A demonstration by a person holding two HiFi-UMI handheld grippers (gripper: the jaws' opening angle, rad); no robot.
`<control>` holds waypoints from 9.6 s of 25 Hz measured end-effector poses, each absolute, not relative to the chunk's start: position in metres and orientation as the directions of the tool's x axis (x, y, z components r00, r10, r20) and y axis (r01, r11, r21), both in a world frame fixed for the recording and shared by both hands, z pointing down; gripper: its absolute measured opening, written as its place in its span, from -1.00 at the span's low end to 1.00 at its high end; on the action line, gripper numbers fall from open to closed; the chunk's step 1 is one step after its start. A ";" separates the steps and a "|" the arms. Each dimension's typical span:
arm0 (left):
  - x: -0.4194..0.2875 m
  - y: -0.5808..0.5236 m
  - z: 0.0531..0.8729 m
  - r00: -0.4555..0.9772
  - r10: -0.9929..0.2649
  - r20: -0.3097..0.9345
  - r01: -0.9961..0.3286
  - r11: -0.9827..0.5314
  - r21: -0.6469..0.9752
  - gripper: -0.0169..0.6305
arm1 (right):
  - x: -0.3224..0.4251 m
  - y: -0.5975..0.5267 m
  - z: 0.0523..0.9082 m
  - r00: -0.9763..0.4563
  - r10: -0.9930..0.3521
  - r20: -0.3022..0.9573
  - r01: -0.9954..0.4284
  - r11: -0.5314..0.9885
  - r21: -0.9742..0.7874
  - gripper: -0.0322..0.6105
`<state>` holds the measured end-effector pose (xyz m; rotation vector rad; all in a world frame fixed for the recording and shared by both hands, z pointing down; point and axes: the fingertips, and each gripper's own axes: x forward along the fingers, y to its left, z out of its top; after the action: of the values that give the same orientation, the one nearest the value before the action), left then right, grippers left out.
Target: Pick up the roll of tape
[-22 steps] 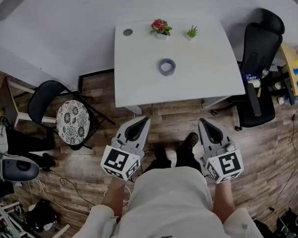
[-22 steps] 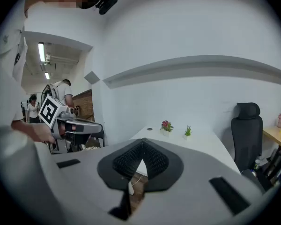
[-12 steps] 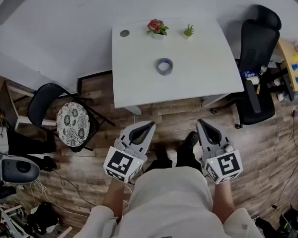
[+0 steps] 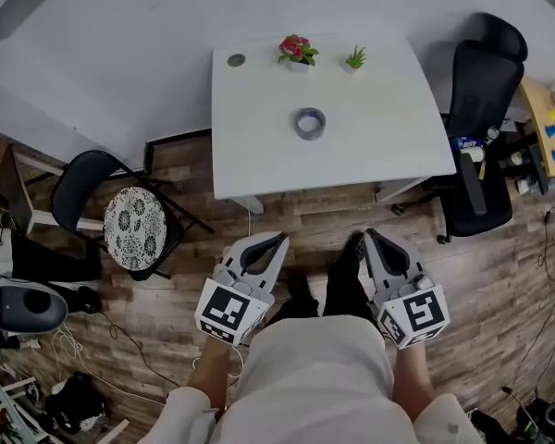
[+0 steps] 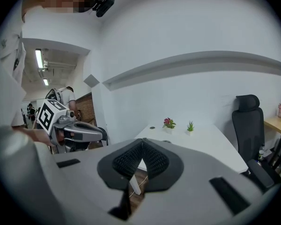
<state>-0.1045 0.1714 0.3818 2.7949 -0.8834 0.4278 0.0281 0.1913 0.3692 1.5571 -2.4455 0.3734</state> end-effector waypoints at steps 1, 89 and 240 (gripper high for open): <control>-0.104 0.171 0.382 0.783 -0.533 0.321 -0.586 -0.805 0.093 -0.90 | 0.027 0.191 0.369 -0.421 -0.850 0.317 -0.906 0.413 -0.095 -0.88; -0.046 -0.081 0.418 0.651 -0.614 0.446 -0.714 -0.694 0.087 -0.34 | 0.037 -0.067 0.465 -0.604 -0.548 0.579 -0.725 0.680 -0.112 -0.57; 0.007 0.001 0.419 0.672 -0.635 0.381 -0.712 -0.696 0.096 -0.29 | 0.083 0.005 0.469 -0.557 -0.541 0.630 -0.623 0.774 0.115 -0.75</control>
<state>0.0069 0.0011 0.4193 2.6504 -1.0863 0.4713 0.0831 0.0051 0.4688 0.8624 -2.2966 0.1583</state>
